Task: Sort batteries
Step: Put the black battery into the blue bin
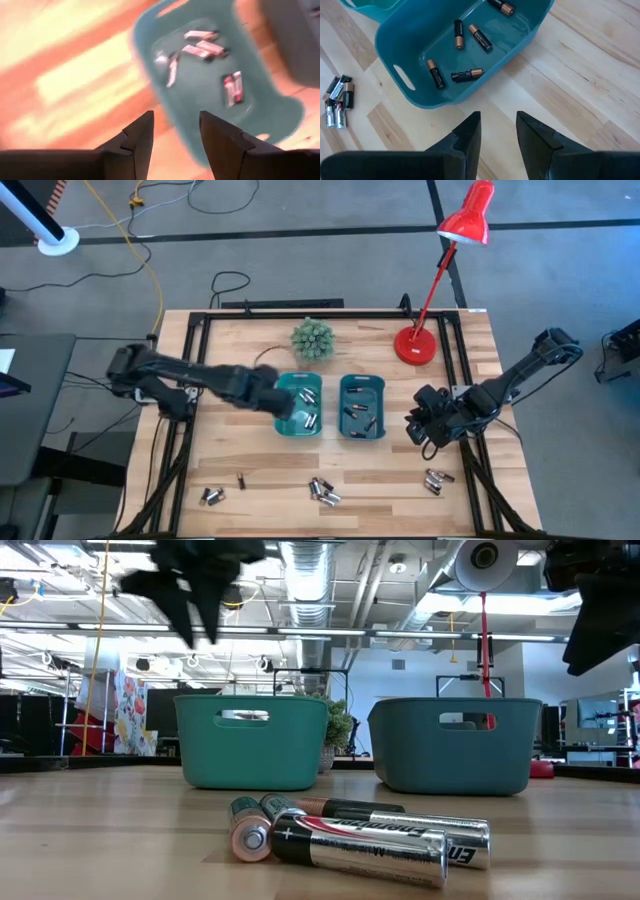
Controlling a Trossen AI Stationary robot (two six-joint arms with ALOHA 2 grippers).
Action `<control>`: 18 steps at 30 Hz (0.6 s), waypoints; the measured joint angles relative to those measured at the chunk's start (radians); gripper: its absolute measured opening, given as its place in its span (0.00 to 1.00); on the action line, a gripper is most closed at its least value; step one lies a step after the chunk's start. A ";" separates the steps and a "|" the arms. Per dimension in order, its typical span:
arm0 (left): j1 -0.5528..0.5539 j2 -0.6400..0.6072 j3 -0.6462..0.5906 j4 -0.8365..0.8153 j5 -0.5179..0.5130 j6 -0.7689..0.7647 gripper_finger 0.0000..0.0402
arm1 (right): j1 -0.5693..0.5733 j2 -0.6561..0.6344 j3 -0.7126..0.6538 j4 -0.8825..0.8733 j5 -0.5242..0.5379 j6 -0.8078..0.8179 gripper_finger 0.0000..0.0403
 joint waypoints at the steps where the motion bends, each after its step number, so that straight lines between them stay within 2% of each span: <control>1: -0.032 -0.019 -0.017 -0.020 -0.010 -0.077 0.38 | 0.005 0.000 0.000 0.000 0.000 0.000 0.35; 7: -0.245 -0.064 -0.127 -0.045 -0.014 -0.539 0.38 | 0.021 0.000 0.000 0.000 0.000 -0.024 0.35; 12: -0.415 -0.015 -0.177 -0.019 0.004 -0.878 0.38 | 0.022 0.000 0.000 0.001 0.000 -0.026 0.35; 15: -0.484 0.038 -0.183 -0.016 0.076 -1.014 0.38 | 0.028 0.000 0.000 0.001 -0.001 -0.026 0.35; 18: -0.530 0.090 -0.184 0.014 0.145 -1.083 0.38 | 0.042 0.000 0.000 0.004 -0.001 -0.039 0.35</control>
